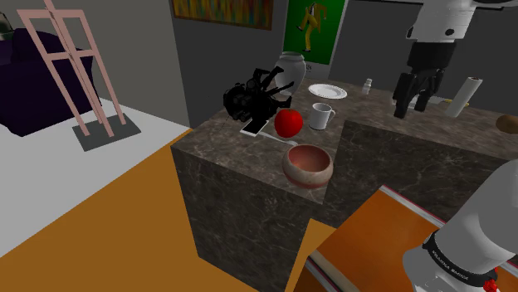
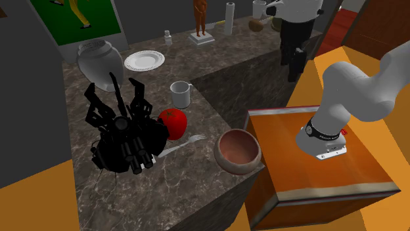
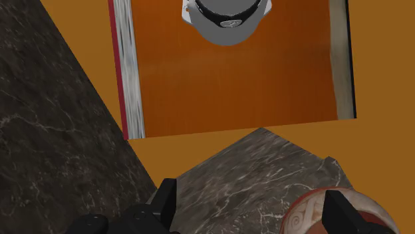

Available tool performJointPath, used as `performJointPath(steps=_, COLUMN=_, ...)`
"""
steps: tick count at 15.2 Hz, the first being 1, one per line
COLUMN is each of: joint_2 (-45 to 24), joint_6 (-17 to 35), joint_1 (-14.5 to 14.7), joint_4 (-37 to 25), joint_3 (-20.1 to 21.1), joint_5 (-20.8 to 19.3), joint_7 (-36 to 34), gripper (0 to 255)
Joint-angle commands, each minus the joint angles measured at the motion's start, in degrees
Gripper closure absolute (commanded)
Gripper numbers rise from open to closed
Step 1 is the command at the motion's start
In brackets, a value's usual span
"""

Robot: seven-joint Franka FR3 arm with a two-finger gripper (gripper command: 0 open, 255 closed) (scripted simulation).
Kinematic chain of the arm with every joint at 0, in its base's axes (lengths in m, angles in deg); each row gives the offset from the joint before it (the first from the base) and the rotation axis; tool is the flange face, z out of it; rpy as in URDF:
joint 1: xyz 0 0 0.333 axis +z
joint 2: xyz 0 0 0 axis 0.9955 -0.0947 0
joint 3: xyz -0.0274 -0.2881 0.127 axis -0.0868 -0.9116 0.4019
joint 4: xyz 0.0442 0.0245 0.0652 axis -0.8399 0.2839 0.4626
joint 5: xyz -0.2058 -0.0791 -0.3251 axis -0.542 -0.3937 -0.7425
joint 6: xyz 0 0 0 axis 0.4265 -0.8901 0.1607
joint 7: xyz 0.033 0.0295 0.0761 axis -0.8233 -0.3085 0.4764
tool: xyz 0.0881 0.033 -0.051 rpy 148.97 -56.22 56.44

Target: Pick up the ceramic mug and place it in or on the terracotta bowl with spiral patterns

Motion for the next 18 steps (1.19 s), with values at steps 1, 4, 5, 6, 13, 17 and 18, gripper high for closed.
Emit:
performJointPath(steps=1, joint_2=0.00, joint_6=0.00, joint_1=0.00, joint_4=0.00, joint_3=0.00, joint_5=0.00, joint_7=0.00, gripper=0)
performJointPath(steps=4, joint_2=-4.88, joint_6=5.75, joint_1=-0.15, joint_4=0.04, joint_3=-1.28, joint_5=-1.37, joint_7=1.56, gripper=0)
performJointPath(steps=5, joint_2=-6.61, joint_6=7.63, joint_1=-0.21, joint_4=-0.10, joint_3=-1.69, joint_5=-1.77, joint_7=2.06, gripper=0)
performJointPath(steps=6, joint_2=-8.39, joint_6=9.47, joint_1=-0.25, joint_4=-0.33, joint_3=-2.10, joint_5=-2.14, joint_7=2.55, gripper=0)
performJointPath(steps=13, joint_2=-21.88, joint_6=21.22, joint_1=-0.40, joint_4=-4.14, joint_3=-4.84, joint_5=-3.82, joint_7=5.87, gripper=0)
performJointPath(steps=17, joint_2=-30.09, joint_6=26.78, joint_1=-0.43, joint_4=-8.00, joint_3=-6.20, joint_5=-3.96, joint_7=7.82, gripper=0)
performJointPath(steps=18, joint_2=-32.17, joint_6=28.01, joint_1=-0.44, joint_4=-9.15, joint_3=-6.52, joint_5=-3.90, joint_7=8.32, gripper=0)
